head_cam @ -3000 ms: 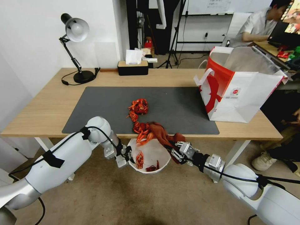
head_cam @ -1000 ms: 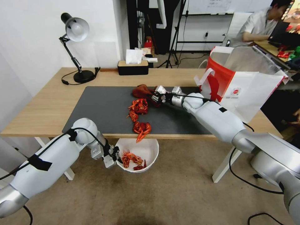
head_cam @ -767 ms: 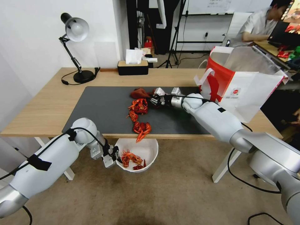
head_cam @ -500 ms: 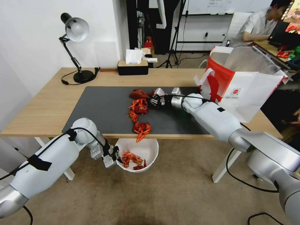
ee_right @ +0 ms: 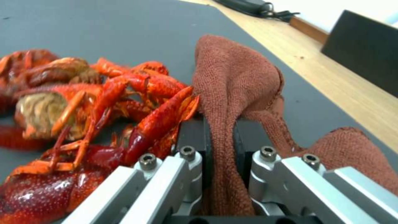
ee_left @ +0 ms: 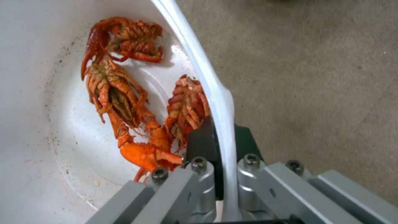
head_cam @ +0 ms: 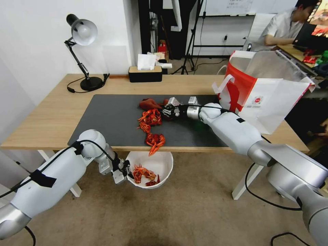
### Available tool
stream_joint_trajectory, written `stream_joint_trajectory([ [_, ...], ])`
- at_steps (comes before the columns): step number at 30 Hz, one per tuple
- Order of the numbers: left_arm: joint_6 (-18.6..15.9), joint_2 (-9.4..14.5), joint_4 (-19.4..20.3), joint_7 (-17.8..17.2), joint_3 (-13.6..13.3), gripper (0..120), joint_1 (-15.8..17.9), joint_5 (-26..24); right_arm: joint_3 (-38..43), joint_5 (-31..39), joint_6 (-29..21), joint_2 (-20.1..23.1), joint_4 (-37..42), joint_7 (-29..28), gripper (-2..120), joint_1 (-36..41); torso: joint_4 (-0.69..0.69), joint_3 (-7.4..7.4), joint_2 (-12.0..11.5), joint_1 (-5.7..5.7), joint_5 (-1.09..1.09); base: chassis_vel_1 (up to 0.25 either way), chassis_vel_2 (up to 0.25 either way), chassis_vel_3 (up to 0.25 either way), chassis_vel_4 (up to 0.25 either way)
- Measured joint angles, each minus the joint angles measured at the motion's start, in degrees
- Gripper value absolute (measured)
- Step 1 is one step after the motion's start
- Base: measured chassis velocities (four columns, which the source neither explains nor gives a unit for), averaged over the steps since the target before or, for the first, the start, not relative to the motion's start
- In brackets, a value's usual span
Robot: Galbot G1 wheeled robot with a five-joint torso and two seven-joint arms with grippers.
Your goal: Sweep shrimp from table into container with towel, then put container into takeout bag.
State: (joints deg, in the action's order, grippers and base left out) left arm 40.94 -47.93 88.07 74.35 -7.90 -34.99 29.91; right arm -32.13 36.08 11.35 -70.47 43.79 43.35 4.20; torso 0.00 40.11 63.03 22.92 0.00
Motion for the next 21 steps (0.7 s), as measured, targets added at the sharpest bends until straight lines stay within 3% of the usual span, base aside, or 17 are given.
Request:
stream_joint_trajectory([
  [21, 0.0, 0.1, -0.4, 0.0, -0.6, 0, 0.9, -0.2, -1.1, 1.2, -0.1, 5.8, 10.6, 1.0, 8, 4.0, 0.0, 0.0, 0.0, 0.0, 0.0, 0.0, 0.0, 0.0, 0.0],
])
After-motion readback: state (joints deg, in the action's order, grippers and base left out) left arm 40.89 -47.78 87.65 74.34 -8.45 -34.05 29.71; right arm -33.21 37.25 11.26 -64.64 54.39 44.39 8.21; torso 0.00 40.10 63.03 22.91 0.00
